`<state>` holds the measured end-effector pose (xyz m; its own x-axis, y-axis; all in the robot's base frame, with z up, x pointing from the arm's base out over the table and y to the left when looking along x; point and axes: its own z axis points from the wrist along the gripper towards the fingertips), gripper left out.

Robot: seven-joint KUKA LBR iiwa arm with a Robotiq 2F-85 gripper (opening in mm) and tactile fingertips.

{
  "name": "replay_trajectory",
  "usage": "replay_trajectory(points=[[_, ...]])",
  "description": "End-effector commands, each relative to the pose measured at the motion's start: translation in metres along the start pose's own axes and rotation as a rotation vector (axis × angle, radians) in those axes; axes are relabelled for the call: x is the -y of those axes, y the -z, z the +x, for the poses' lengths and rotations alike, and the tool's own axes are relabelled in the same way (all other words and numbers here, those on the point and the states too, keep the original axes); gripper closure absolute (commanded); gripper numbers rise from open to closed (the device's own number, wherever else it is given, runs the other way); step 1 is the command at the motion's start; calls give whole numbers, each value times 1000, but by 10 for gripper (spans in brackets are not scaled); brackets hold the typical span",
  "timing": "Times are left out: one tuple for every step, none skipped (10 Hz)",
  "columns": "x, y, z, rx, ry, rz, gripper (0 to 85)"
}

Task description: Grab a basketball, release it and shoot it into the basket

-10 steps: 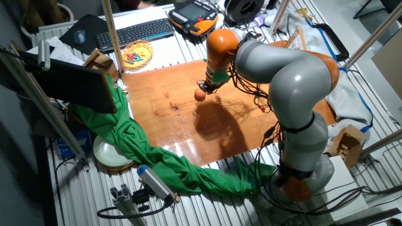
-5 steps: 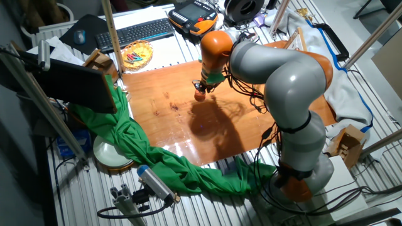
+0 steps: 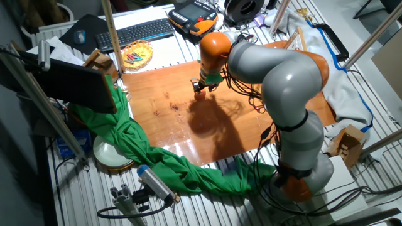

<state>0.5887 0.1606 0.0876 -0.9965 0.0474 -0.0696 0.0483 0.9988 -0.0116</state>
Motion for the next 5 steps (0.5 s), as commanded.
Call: replay_trajectory(points=[[0, -3, -1, -1, 0, -3, 77], [-2, -7, -3, -1, -2, -7, 70], [-3, -10, -4, -1, -1, -7, 70], [-5, -14, -6, -1, -2, -7, 67], [-6, -16, -7, -1, -2, -7, 63]])
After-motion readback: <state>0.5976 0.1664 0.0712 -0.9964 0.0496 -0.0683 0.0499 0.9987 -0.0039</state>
